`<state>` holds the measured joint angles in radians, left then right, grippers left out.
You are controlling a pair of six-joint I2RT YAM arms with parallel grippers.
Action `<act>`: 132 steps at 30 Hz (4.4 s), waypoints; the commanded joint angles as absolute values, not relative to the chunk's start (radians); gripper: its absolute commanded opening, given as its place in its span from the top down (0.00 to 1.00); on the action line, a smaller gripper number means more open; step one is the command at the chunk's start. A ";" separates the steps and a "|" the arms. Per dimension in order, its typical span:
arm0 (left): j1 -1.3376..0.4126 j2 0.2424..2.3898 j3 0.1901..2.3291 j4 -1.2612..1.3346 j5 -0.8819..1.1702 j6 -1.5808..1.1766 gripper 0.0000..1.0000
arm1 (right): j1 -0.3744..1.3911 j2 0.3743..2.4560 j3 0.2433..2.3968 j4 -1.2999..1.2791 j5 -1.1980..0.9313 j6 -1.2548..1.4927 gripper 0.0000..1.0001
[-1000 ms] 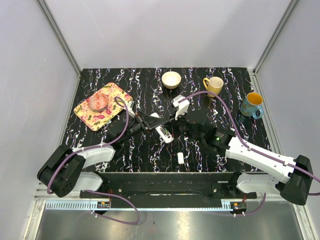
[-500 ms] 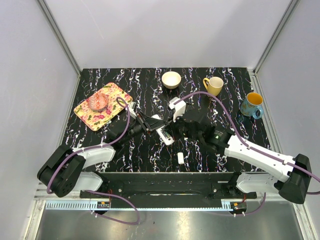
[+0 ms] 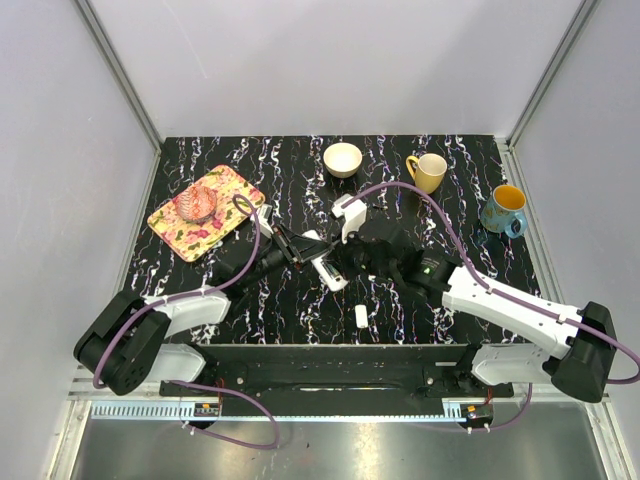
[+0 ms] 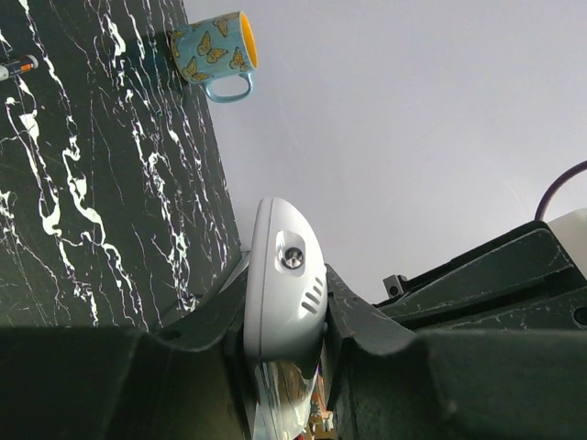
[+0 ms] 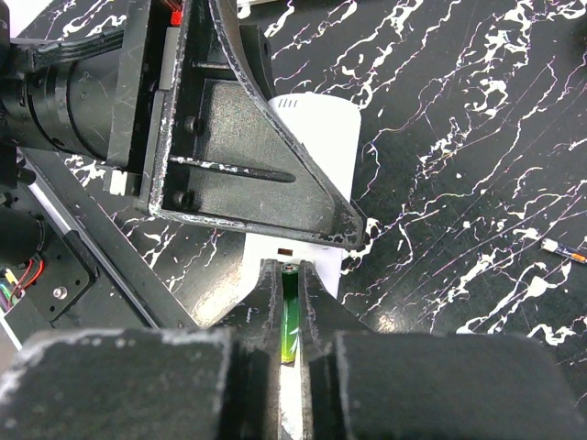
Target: Load the batteries into the remote control
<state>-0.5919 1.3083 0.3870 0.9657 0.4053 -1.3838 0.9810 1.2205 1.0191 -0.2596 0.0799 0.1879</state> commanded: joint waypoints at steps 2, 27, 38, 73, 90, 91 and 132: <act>-0.588 1.232 0.459 1.115 0.393 -1.405 1.00 | 0.985 1.243 1.023 -0.387 0.112 0.206 0.83; -0.588 1.256 0.422 1.144 0.403 -1.394 1.00 | 0.986 1.198 1.077 -0.333 0.152 0.273 0.45; -0.589 1.278 0.416 1.152 0.407 -1.381 1.00 | 0.985 1.121 1.126 -0.307 0.184 0.314 0.27; -0.588 1.210 0.453 1.005 0.370 -1.264 1.00 | 0.709 1.239 1.077 -0.374 -0.390 0.865 0.03; -0.588 1.221 0.442 1.063 0.382 -1.295 1.00 | 0.660 1.275 1.017 -0.288 -0.419 0.911 0.05; -0.589 1.223 0.440 1.065 0.382 -1.296 1.00 | 0.660 1.275 1.016 -0.288 -0.419 0.913 0.05; -0.588 1.255 0.430 1.104 0.383 -1.333 1.00 | 0.621 1.259 1.002 -0.247 -0.434 0.936 0.03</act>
